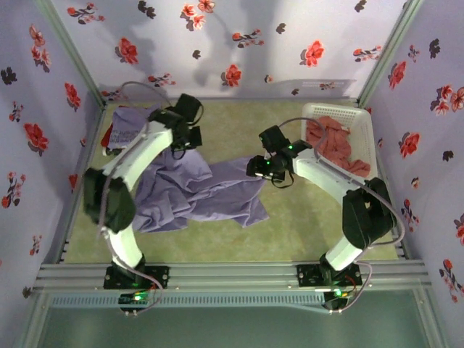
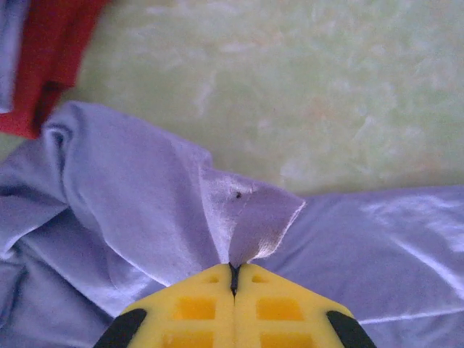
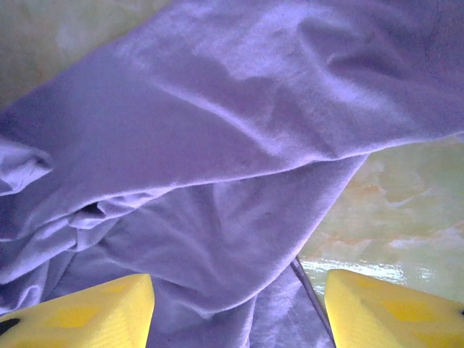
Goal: Fold and stack the t-shirts
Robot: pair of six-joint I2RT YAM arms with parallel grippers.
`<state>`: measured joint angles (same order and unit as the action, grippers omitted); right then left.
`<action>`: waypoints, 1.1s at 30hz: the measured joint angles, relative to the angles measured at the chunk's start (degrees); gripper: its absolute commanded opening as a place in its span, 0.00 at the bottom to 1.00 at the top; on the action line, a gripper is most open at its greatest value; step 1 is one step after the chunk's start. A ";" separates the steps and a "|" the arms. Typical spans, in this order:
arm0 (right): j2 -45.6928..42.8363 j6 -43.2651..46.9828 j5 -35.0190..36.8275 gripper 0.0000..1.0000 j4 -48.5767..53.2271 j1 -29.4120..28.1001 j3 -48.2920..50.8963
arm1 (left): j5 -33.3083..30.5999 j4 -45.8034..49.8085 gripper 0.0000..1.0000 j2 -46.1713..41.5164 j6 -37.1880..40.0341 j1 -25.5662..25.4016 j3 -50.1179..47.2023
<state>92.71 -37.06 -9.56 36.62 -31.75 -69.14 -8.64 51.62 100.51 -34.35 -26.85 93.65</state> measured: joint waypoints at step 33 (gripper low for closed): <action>8.55 -6.38 -1.14 0.39 -5.35 -3.32 -2.27 | 13.33 -5.53 0.00 -33.94 -7.61 17.79 -32.00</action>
<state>101.25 -43.44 -10.70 31.27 -35.07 -71.42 4.69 46.09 66.57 -41.95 -9.06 61.65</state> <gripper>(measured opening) 0.422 0.067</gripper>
